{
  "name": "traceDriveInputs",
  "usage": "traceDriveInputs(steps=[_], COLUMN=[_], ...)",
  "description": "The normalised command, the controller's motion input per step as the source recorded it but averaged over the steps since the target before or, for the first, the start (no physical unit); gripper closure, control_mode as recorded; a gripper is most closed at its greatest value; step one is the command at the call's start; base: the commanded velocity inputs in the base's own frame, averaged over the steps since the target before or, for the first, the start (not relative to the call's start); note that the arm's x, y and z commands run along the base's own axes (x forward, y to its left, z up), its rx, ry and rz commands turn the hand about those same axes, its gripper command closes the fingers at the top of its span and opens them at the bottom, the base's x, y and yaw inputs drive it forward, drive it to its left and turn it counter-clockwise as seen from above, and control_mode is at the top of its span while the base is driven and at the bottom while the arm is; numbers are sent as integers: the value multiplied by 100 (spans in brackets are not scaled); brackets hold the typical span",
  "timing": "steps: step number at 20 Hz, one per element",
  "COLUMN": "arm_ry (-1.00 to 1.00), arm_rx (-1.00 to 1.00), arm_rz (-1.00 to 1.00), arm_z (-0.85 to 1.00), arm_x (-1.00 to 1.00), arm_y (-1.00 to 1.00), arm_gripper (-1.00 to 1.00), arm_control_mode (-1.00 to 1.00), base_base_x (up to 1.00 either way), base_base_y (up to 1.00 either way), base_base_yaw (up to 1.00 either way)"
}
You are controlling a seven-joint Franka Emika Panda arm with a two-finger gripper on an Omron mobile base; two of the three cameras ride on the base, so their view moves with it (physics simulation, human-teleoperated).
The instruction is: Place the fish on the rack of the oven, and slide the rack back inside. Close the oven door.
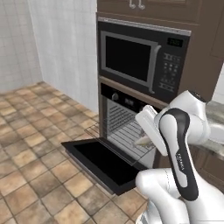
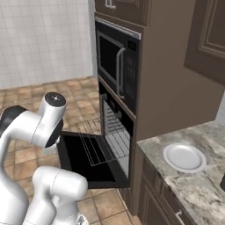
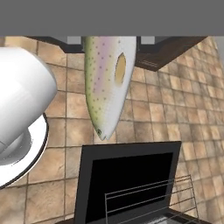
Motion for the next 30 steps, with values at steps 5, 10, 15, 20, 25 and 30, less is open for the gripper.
traceDriveInputs(steps=[5,10,15,20,25,30], arm_ry=[0,0,0,0,2,6], arm_rx=[0,0,0,0,-2,-10], arm_rz=[0,0,0,0,0,0], arm_z=[0,0,0,0,-6,-25], arm_x=[0,0,0,0,9,23], arm_y=[0,0,0,0,8,10], arm_gripper=[100,100,100,100,100,100], arm_control_mode=[100,100,100,100,-100,-100], base_base_x=[36,50,62,57,17,0], base_base_y=[-25,-30,6,30,12,0], base_base_yaw=[11,5,1,0,0,0])
